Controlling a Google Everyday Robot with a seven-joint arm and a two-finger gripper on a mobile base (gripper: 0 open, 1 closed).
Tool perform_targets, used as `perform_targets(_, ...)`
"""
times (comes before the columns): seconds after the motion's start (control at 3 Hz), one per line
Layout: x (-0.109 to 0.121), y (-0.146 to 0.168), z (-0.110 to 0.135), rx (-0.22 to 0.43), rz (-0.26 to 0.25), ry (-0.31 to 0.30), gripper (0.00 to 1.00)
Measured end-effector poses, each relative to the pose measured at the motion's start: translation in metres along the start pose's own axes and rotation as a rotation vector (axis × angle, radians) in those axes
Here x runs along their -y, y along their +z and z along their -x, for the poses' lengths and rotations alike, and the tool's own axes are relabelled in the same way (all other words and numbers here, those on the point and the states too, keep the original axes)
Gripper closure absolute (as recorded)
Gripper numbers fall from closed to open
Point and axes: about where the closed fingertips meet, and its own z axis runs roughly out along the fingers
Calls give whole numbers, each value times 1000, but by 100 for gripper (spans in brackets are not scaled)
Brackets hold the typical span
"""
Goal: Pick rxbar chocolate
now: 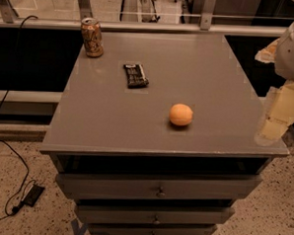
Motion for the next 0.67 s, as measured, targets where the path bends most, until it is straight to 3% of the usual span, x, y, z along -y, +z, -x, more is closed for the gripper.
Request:
perform_targets(0.33, 0, 0, 0, 0, 0, 0, 0)
perform_targets(0.67, 28, 5, 25, 95, -26, 11, 0)
